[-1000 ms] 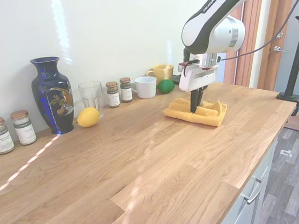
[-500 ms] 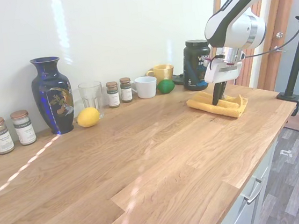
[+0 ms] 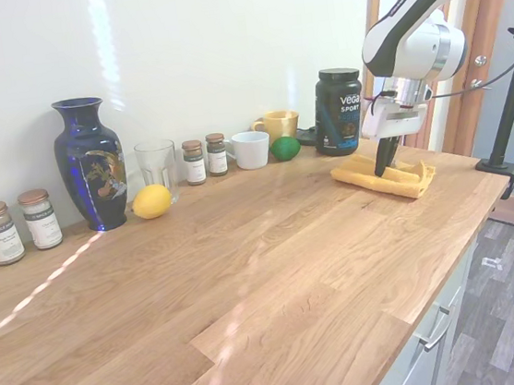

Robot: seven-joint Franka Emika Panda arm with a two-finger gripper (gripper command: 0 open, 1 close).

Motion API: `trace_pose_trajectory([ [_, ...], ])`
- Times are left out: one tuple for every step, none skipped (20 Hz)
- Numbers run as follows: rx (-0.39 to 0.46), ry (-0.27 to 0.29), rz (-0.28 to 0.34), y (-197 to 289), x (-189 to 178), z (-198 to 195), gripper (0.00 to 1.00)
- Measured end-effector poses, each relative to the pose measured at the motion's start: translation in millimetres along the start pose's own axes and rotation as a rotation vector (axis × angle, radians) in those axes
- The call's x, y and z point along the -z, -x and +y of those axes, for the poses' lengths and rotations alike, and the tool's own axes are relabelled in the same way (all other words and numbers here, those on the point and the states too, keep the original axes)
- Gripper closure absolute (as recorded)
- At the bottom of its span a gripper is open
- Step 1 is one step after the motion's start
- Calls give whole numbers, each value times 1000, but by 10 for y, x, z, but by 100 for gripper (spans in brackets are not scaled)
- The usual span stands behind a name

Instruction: Wipe the counter

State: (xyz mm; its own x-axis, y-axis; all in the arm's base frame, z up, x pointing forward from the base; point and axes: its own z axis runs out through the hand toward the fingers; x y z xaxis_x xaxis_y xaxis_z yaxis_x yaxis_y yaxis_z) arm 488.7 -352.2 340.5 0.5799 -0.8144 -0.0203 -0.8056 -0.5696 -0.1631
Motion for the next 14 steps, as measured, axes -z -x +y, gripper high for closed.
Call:
trace_pose_trajectory([
  [-3, 2, -11, -18, 11, 14, 0],
  [-4, 2, -18, -31, 20, 20, 0],
  [-5, 3, -23, -41, 28, 18, 0],
  [-5, 3, -28, -46, 33, 15, 0],
  [-5, 2, -29, -48, 35, 13, 0],
  [-7, 0, -30, -48, 34, 12, 0],
  [-9, -2, -30, -48, 33, 11, 0],
  [-10, -4, -31, -47, 33, 11, 0],
  [-10, -5, -31, -47, 33, 10, 0],
  [-10, -5, -31, -47, 33, 9, 0],
  [-10, -5, -30, -47, 34, 8, 0],
  [-10, -6, -29, -47, 39, 5, 0],
  [-9, -7, -27, -46, 49, -2, 0],
  [-8, -8, -24, -42, 66, -14, 0],
])
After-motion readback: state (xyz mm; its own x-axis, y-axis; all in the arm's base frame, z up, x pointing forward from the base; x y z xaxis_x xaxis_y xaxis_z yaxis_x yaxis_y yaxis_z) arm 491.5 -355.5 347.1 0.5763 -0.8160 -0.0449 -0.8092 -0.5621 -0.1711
